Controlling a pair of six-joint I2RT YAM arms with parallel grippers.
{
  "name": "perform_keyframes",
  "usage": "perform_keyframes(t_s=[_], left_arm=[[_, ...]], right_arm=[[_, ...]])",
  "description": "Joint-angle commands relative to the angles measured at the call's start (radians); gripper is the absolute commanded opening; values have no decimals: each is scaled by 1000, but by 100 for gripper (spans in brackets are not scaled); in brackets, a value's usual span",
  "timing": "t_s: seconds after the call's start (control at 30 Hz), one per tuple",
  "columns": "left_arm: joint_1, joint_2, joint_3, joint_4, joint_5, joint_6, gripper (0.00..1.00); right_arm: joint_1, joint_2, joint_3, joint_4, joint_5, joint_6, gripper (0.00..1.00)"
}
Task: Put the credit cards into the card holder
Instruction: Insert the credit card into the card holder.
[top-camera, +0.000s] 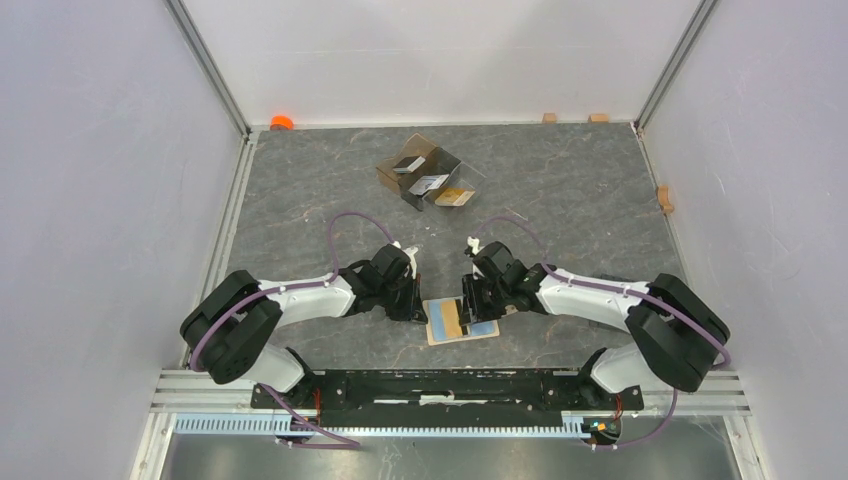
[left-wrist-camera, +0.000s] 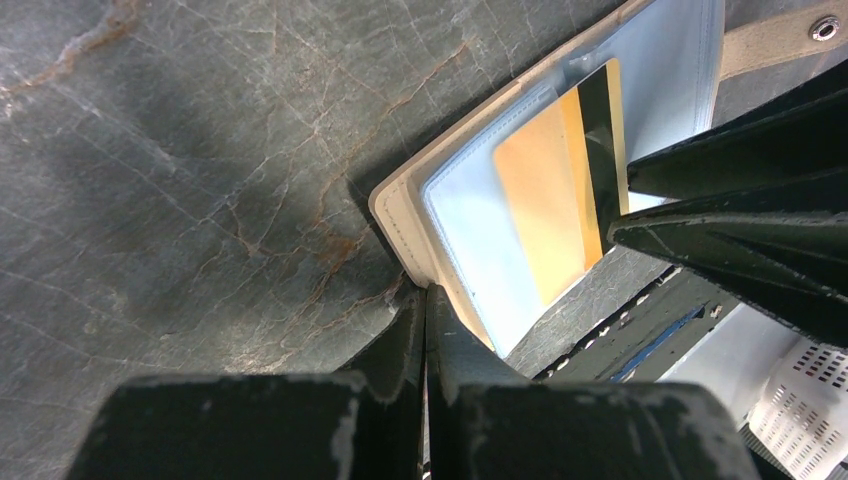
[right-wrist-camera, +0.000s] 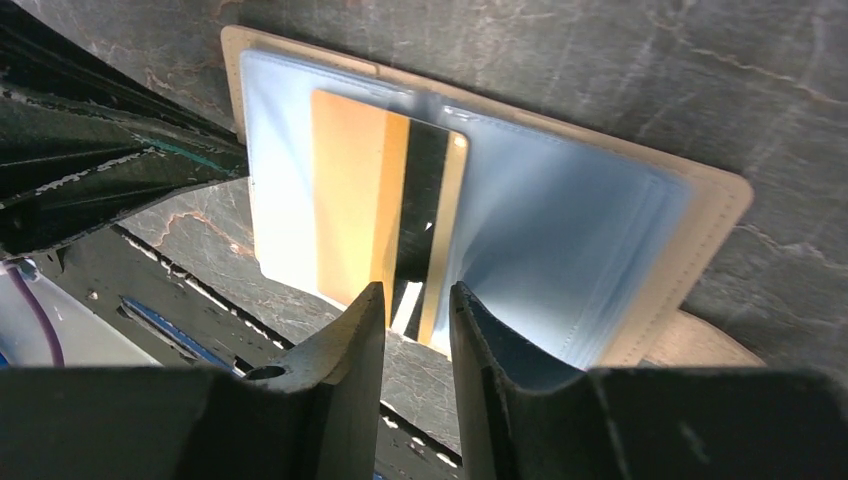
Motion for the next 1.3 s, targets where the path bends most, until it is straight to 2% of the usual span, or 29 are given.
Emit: perform_keyframes(t_s=[0.0, 0.47, 0.6, 0.73, 0.83, 1.0, 1.1, 1.27], left_arm=[[-4, 49, -27, -61, -74, 9, 2], [-4, 37, -34, -36, -64, -1, 2], [-4, -2, -31, -63, -99, -2, 4], [-2, -103, 8, -143, -163, 19, 25], [1, -153, 94, -235, -203, 68, 50], [25, -146, 274, -359, -227, 164, 81], [58, -90, 407, -424, -204, 238, 92], [101, 49, 618, -451, -153, 373, 98]], right_arm=[[30, 36, 54, 13, -10, -10, 34], [99, 89, 143, 32, -3, -20, 28], [94, 46, 167, -18, 60, -51, 31], [44, -14, 201, -97, 109, -113, 38], [-44, -72, 197, -122, 103, -168, 41], [-236, -165, 193, -169, 98, -285, 50], [-359, -188, 197, -147, 92, -334, 59], [-478, -173, 240, -98, 3, -340, 69]])
